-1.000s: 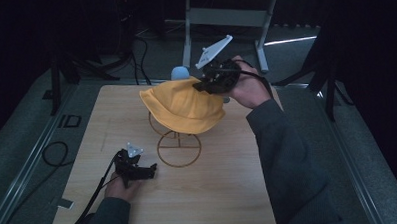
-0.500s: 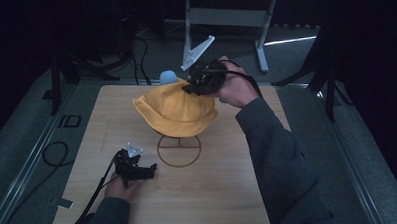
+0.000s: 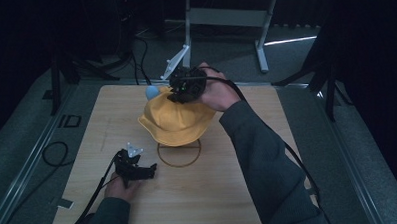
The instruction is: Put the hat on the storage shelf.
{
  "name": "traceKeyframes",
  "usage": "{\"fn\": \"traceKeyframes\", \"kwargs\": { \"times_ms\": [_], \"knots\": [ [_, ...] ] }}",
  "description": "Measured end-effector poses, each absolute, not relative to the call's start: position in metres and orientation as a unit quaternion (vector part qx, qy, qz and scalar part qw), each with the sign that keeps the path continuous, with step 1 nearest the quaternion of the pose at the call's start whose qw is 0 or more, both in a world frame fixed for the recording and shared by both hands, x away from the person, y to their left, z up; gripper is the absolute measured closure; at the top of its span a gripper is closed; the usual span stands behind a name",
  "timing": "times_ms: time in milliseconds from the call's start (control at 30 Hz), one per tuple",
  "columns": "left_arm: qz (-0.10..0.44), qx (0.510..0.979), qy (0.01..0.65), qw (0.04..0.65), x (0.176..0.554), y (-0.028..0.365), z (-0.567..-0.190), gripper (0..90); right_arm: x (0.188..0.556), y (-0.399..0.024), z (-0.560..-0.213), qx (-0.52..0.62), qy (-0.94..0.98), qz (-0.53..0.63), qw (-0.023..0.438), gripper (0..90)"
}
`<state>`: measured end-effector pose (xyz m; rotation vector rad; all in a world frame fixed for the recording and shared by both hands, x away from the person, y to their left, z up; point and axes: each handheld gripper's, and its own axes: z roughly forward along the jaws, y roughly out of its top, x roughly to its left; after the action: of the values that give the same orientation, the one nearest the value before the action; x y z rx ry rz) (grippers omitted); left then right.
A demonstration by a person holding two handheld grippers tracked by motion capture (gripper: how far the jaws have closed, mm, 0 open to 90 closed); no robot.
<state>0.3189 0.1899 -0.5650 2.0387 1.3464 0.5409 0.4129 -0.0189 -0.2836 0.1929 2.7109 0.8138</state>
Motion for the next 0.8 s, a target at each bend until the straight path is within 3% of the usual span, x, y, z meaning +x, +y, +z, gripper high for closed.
{"fn": "traceKeyframes", "kwargs": {
  "times_ms": [233,433,600,800],
  "knots": [
    [0.205,0.773,0.511,0.314,0.319,0.190,-0.565,1.9,0.412,-0.020,-0.280,0.065,0.944,0.291,0.141,66.6],
    [0.205,0.774,0.510,0.314,0.319,0.190,-0.565,1.9,0.413,-0.029,-0.270,0.079,0.934,0.313,0.150,63.2],
    [0.205,0.773,0.511,0.315,0.319,0.190,-0.565,1.9,0.412,-0.029,-0.270,0.077,0.932,0.317,0.156,78.1],
    [0.205,0.773,0.511,0.314,0.319,0.190,-0.565,1.9,0.410,-0.017,-0.280,0.064,0.934,0.317,0.150,78.7]
  ]
}}
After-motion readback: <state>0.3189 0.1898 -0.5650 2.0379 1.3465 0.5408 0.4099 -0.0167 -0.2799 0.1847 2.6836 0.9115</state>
